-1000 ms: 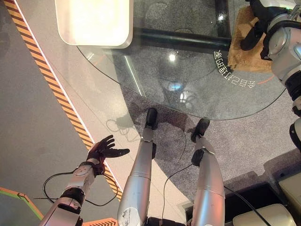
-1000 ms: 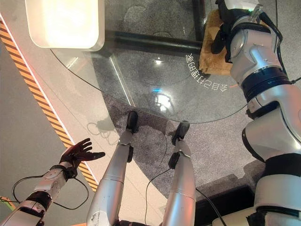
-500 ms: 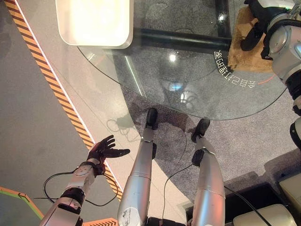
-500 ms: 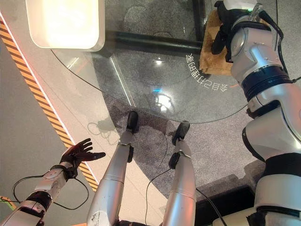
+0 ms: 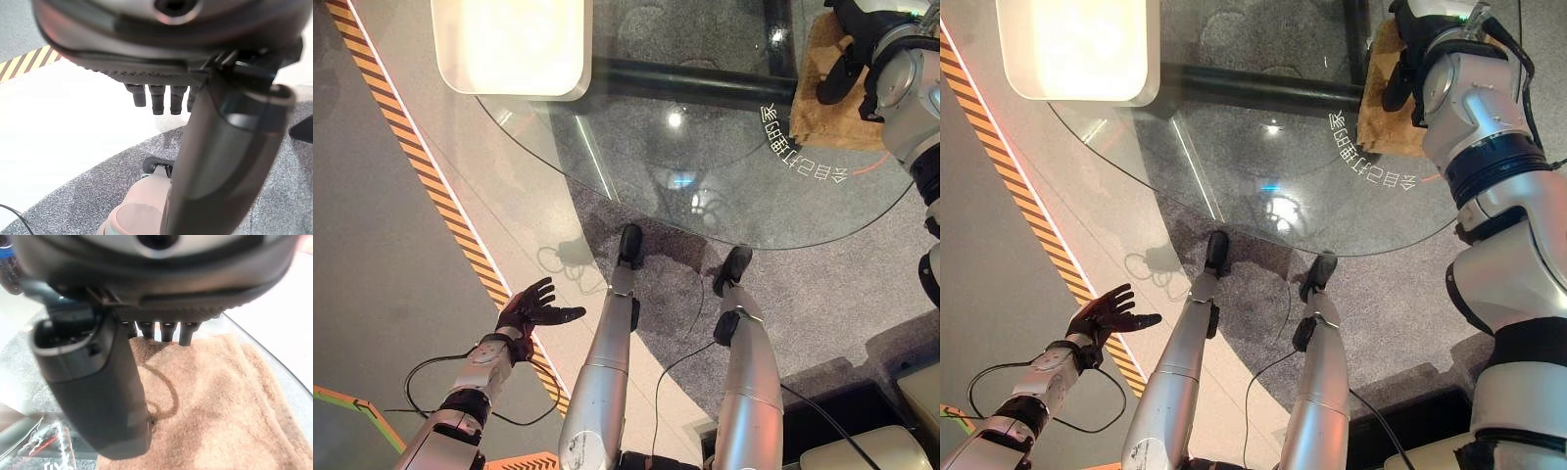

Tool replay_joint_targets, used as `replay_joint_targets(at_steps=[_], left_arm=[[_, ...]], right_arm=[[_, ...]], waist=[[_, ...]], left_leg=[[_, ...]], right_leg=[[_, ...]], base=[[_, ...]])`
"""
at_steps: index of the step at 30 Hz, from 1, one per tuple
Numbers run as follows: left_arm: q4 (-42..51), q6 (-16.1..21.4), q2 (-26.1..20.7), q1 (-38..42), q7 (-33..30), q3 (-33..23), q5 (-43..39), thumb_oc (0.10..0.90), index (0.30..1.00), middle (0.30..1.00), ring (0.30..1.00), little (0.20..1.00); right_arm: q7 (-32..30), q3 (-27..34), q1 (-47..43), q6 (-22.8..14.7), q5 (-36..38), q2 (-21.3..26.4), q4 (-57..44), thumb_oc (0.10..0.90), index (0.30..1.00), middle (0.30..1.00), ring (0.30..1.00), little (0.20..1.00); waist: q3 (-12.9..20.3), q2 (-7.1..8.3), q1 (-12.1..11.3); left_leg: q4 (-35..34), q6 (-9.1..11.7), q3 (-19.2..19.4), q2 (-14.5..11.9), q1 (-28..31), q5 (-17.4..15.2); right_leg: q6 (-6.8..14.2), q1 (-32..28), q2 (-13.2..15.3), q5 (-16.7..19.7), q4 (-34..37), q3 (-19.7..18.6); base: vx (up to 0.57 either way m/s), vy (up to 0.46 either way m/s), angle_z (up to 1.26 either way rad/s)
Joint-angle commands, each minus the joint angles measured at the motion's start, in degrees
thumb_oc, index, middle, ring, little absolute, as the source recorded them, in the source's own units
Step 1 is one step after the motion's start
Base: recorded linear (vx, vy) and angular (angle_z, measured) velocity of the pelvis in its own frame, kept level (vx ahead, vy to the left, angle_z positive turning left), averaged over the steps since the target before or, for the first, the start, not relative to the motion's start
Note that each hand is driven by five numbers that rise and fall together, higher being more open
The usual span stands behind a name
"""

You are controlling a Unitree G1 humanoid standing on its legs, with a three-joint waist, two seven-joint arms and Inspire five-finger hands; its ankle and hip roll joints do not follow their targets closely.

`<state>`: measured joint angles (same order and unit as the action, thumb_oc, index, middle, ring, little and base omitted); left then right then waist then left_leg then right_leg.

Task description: Wipe the table with a cloth and put it in the basket.

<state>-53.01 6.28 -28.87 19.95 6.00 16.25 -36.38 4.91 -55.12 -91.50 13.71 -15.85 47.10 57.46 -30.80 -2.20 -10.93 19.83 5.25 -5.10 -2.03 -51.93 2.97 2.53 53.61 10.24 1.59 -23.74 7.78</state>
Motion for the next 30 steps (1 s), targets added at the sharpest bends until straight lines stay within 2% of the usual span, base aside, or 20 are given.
replay_joint_targets(at_steps=[1, 30], left_arm=[[-0.5, 0.0, -3.2, -6.0, 0.3, 0.1, -1.2, 0.800, 0.900, 0.900, 0.900, 0.900], [-0.8, 0.0, -3.6, -6.1, 0.8, -0.4, -1.2, 0.800, 0.900, 0.900, 0.900, 0.900]], right_arm=[[-0.3, -4.4, -4.4, 1.1, -1.9, 4.2, -0.2, 0.100, 0.300, 0.300, 0.300, 0.200], [-0.3, -4.3, -4.0, 1.2, -1.9, 4.4, -0.5, 0.100, 0.300, 0.300, 0.300, 0.200]], waist=[[1.0, -2.14, 0.4], [1.0, -1.96, 0.4]], left_leg=[[-1.7, -3.3, 1.3, 1.9, 0.9, 0.6], [-2.4, -3.4, 1.5, 1.8, 1.9, 0.8]], right_leg=[[-1.0, -2.6, -1.6, -2.0, 0.8, 4.2], [-1.0, -3.4, -1.8, -1.9, 1.4, 4.4]], base=[[0.00, 0.000, 0.00], [0.00, 0.000, 0.00]])
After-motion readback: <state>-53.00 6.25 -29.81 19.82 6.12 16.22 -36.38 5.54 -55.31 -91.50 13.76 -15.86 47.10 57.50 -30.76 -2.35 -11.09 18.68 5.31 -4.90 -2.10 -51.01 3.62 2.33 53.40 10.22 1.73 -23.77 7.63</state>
